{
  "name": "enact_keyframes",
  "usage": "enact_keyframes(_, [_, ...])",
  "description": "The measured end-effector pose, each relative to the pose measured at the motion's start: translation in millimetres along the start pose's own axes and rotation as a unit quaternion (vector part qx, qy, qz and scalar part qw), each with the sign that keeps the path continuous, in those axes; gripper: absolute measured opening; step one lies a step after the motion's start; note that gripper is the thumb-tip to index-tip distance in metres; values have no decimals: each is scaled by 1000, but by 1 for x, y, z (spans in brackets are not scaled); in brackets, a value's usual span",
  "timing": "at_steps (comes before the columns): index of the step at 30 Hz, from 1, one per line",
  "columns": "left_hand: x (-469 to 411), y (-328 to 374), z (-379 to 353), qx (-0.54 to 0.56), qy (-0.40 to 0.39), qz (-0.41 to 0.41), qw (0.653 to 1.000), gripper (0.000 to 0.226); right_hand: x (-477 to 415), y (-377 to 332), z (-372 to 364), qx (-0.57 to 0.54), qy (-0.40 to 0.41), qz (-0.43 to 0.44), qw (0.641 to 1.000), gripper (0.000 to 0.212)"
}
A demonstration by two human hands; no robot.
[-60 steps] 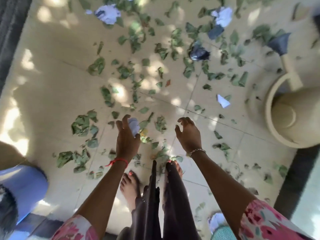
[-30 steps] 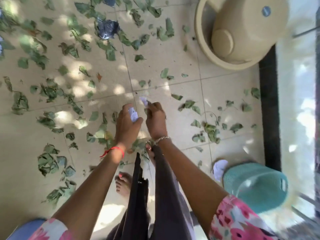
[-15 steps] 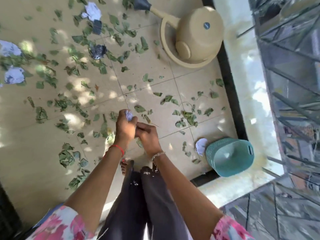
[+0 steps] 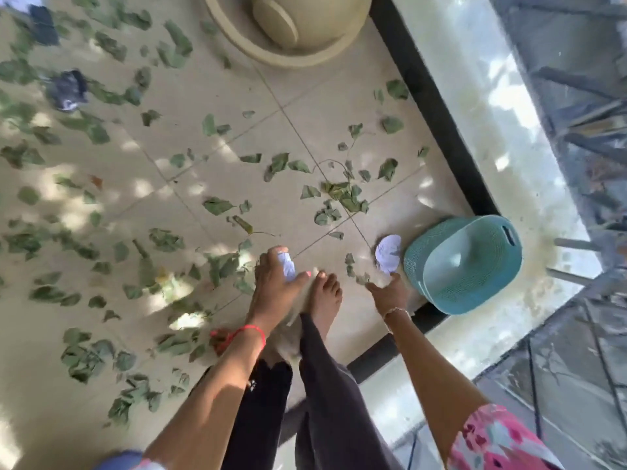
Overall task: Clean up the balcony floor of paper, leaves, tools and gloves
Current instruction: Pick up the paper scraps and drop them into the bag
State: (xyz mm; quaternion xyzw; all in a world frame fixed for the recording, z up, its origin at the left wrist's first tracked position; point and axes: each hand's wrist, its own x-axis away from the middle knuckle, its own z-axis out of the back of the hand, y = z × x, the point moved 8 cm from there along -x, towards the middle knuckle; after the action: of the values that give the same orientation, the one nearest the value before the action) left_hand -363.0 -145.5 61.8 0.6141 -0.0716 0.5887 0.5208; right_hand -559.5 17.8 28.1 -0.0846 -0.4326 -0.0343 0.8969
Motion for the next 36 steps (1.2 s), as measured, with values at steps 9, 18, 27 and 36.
enact_keyframes(9, [-83, -38, -38, -37, -6, -41, 998, 33, -118, 10, -29, 187, 23, 34, 981, 80])
enact_keyframes(18, [-79, -32, -28, 10, 22, -11, 1000, 41, -86, -32, -18, 248, 95, 118, 957, 31])
enact_keyframes(27, [-13, 36, 36, 213, 76, 43, 973, 26, 73, -155, -10, -71, -28, 280, 957, 41])
enact_keyframes(36, [56, 73, 164, 444, 149, 58, 882, 22, 255, -264, -54, -112, -265, 367, 885, 20])
